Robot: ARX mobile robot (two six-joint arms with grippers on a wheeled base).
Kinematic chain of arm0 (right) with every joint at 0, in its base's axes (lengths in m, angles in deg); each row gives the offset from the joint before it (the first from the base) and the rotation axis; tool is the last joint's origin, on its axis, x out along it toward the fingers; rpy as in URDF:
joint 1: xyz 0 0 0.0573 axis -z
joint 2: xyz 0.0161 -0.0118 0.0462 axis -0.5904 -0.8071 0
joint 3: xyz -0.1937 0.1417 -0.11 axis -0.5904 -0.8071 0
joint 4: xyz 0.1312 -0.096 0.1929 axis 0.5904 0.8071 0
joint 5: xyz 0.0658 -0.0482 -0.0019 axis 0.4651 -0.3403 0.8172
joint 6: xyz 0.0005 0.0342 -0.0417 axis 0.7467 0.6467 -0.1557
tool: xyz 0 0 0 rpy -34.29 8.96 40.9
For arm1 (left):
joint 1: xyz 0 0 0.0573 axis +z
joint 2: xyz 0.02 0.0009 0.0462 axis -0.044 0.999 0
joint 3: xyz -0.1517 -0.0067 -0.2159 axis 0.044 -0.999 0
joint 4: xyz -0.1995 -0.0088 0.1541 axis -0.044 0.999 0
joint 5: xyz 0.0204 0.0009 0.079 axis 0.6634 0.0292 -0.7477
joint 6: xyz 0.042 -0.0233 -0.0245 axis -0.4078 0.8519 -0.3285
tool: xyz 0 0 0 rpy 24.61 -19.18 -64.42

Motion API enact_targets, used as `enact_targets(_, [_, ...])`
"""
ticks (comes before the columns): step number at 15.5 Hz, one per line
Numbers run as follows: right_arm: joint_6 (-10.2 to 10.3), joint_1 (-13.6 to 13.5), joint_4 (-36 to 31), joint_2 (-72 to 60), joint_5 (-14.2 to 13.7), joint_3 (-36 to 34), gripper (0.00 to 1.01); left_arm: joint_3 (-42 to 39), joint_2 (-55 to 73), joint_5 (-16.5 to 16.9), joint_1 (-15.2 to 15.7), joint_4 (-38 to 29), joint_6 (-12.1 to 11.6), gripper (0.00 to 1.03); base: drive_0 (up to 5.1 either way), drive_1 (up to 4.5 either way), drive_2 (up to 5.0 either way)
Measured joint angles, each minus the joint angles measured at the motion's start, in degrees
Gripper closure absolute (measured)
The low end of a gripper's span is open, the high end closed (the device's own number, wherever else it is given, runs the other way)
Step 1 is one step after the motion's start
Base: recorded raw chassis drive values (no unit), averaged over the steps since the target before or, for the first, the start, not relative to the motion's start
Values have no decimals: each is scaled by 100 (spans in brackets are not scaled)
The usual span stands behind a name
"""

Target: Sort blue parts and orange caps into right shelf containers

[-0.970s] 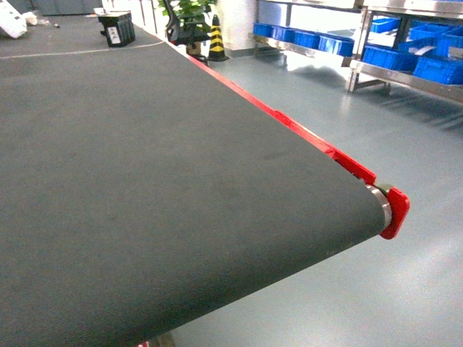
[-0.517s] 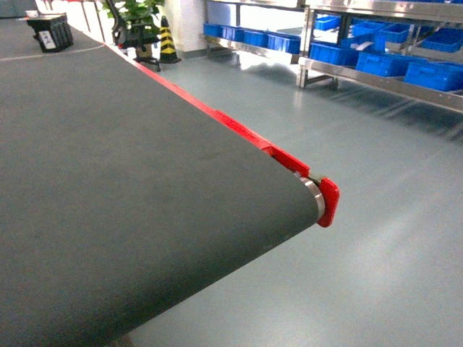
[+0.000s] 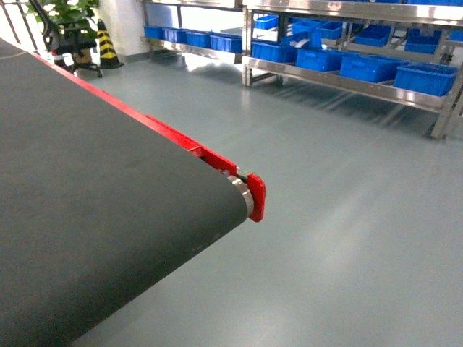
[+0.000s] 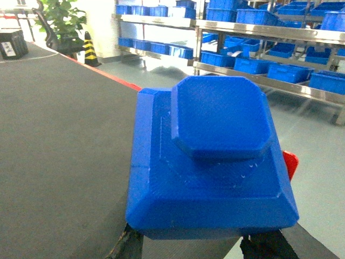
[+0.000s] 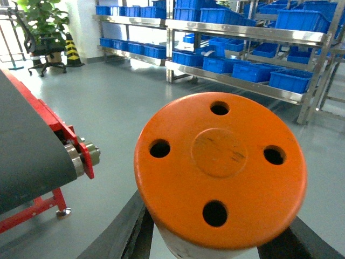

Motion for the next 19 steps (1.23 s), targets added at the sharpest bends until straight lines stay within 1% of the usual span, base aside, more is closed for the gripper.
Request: enact_targets(19, [0,0,0,0,0,0,57,0,0,0,0,0,0,62,-164,-164,-164])
